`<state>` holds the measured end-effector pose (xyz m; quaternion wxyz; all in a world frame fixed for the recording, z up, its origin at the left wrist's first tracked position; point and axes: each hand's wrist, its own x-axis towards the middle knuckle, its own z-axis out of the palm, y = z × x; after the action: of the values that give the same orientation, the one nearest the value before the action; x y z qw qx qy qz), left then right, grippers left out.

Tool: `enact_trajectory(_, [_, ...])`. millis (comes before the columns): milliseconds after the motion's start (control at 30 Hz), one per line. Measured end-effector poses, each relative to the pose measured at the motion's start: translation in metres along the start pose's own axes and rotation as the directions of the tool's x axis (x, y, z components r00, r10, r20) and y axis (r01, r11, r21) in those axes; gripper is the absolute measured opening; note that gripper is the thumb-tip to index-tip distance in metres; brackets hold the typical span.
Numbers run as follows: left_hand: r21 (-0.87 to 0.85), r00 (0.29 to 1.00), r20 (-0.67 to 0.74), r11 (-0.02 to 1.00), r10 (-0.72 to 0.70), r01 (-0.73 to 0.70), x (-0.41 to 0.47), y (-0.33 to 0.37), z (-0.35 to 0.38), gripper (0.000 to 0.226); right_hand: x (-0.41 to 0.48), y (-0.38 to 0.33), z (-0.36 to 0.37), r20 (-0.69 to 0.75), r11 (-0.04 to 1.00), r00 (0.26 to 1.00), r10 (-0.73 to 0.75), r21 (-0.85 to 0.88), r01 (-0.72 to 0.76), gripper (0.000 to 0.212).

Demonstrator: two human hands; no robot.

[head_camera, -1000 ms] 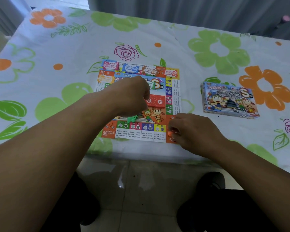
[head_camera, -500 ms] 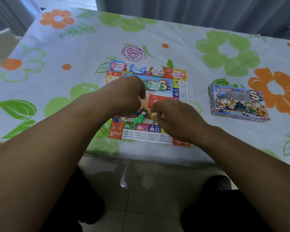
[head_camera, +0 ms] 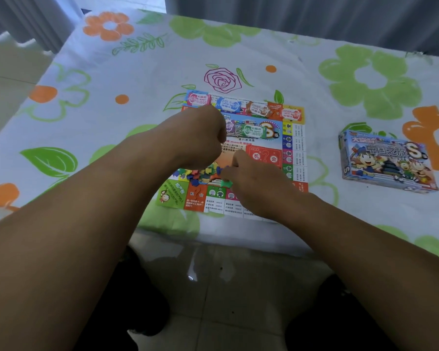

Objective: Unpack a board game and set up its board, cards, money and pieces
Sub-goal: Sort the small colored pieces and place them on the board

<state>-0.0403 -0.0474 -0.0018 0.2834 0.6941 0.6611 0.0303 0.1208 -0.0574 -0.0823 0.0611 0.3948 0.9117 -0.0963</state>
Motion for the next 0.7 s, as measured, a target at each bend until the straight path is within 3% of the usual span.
enact_trajectory(300, [0.002,1.000,-0.012,1.000,0.003,-0.003,0.0008,-0.0031,0.0017,0.027,0.0004,-0.0011,-0.0011,0.024,0.994,0.995,-0.094,-0.058,0.095,0.025])
enact_trajectory(700, [-0.006,1.000,-0.007,1.000,0.002,-0.002,0.0022,-0.0007,0.0032,0.029,-0.0022,-0.0031,-0.0006,-0.013,0.992,0.992,-0.124,-0.006,0.124,0.035])
